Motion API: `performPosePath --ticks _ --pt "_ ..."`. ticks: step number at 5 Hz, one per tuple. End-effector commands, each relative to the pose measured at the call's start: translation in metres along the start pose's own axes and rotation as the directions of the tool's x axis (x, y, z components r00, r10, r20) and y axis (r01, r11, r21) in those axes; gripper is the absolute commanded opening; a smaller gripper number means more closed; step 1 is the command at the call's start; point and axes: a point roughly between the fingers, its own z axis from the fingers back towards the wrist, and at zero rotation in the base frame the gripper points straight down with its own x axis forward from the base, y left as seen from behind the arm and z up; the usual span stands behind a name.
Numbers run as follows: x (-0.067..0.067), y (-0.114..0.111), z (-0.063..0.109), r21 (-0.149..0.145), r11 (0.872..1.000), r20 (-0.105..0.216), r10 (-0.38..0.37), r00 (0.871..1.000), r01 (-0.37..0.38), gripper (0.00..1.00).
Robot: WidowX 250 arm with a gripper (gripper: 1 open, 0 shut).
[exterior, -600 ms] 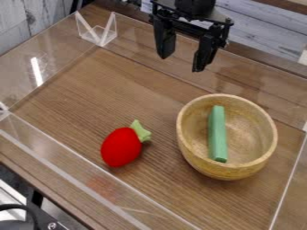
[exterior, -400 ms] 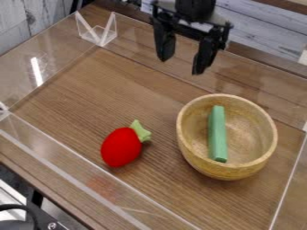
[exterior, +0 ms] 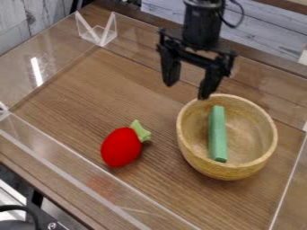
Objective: Remove the green block from the brown bowl and put it on the table
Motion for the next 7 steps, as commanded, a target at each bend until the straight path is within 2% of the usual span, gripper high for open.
performPosePath --ticks 1,3,5,6,7 --pt "0.007 -0.021 0.001 -0.022 0.999 0.047 0.050 0.998 -0.049 1.00" --pt "0.016 -0.052 0.012 -0.042 0.996 0.061 0.085 0.995 -0.082 1.00" --pt "0.028 -0.061 -0.014 -0.056 0.985 0.041 0.163 0.986 -0.161 1.00" --pt "0.032 -0.062 -0.022 -0.058 0.981 0.043 0.189 0.981 -0.187 1.00" --pt "0.041 -0.060 -0.028 -0.063 0.968 0.046 0.245 0.968 -0.242 1.00"
